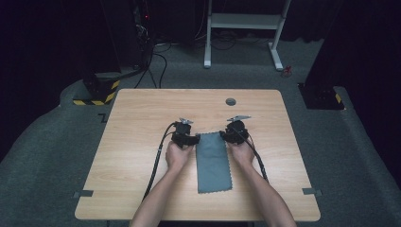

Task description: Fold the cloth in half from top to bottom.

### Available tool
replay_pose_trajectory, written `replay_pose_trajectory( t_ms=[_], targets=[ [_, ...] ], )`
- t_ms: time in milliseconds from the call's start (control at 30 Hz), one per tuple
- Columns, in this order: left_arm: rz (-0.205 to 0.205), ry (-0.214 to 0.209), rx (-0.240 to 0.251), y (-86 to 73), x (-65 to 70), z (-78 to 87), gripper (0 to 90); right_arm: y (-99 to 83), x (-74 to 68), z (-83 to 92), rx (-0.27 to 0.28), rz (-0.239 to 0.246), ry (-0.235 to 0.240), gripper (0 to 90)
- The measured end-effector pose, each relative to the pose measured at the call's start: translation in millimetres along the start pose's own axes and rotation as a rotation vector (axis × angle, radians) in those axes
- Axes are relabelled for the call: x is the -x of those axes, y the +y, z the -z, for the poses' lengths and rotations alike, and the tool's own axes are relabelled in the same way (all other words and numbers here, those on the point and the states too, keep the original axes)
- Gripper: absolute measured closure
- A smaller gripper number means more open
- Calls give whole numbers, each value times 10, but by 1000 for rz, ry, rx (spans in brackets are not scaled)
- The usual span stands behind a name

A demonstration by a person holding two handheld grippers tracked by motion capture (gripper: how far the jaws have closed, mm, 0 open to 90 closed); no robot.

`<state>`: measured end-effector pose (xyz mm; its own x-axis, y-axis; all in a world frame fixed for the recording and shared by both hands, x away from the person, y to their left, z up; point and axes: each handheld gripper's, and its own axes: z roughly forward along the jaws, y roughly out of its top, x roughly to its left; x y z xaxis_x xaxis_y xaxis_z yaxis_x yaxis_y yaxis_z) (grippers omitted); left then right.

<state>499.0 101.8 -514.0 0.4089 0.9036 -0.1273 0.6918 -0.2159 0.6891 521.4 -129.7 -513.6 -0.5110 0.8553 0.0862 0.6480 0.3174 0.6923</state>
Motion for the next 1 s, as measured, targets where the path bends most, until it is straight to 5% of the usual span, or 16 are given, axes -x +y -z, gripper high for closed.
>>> replay_pose_trajectory(
  t_ms=[133, 267, 433, 633, 833, 1000],
  targets=[
    [-67, 14, -25, 51, 49, -33, 559, 8, -74, -55, 0, 47, -11, 810],
    [-26, -31, -14, 67, 12, -59, 729, 13, -70, -57, -7, 57, 22, 880],
    [-56, -58, -24, 86, 41, -81, 884, 14, -41, -31, -10, 61, 48, 889],
    [-41, -134, 41, 124, 16, 64, 892, 53, -30, 148, 43, 58, 92, 892],
    [-93, -191, 104, 141, 104, 314, 893, 72, -126, 369, 80, 111, 136, 893],
    [-97, -212, 123, 107, 111, 419, 893, 35, -139, 515, 111, 142, 161, 893]
  ],
)
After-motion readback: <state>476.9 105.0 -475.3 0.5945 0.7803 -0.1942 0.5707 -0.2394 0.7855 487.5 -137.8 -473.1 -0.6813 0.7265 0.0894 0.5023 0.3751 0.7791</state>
